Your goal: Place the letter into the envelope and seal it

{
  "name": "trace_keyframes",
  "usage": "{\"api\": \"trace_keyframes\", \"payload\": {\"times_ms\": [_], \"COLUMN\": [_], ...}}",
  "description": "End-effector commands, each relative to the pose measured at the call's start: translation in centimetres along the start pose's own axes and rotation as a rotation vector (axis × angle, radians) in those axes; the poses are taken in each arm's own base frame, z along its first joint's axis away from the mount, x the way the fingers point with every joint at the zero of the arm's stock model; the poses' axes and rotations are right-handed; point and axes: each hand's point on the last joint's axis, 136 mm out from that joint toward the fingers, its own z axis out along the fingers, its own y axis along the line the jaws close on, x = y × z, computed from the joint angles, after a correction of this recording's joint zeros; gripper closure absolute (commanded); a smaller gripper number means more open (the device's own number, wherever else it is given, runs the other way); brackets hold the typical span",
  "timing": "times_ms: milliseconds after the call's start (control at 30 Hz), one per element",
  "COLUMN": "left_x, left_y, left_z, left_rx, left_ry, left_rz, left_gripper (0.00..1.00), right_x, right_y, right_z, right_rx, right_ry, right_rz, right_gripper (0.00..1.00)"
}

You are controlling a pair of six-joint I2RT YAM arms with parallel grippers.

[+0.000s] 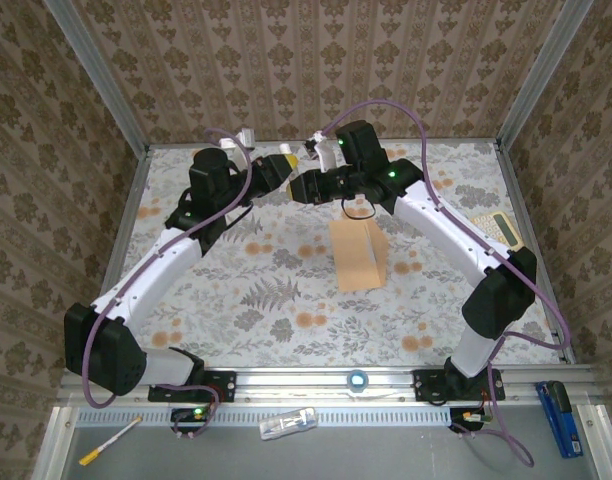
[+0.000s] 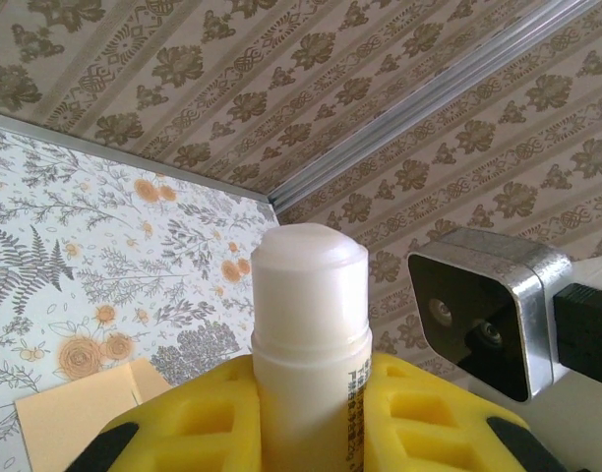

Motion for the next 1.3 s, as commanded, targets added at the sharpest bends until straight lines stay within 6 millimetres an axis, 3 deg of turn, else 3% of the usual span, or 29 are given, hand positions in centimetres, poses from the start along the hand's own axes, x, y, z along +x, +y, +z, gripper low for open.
{"api": "trace_keyframes", "payload": {"times_ms": [0,300,333,567,800,1000,1267], "left_x": [-1.3,-0.9,-1.7,-1.8,-1.7,-1.6,-1.5], "left_y": [-1.7,-3.3,-3.2,-7.0,-9.6,-10.4,-10.5], "left_z": [-0.8,-1.0,-1.4,-2.8,-3.6,-3.8,-3.7], "left_rx": [0.059,0.154,0.169,0.354,0.491,0.543,0.548], "left_ry": [-0.045,-0.018,-0.035,-0.018,0.008,0.015,0.019], "left_rz": [0.020,0.040,0.049,0.132,0.174,0.179,0.195], "left_gripper": [1.00,1.00,1.00,1.00,1.00,1.00,1.00], "right_x": [0.4,-0.8,-1.4,-3.2,-3.8,-4.0,-2.9], "right_y": [0.0,3.2,3.8,7.6,10.0,10.5,8.7], "right_z": [0.6,-0.9,-1.3,-4.0,-5.6,-6.2,-5.5], "right_rx": [-0.023,-0.213,-0.263,-0.551,-0.672,-0.688,-0.599], "right_ry": [0.014,-0.037,-0.060,-0.082,-0.084,-0.087,-0.067], "right_rz": [0.009,0.004,-0.002,0.003,-0.038,-0.060,-0.053], "right_gripper": [0.79,0.81,0.81,0.81,0.80,0.79,0.76]}}
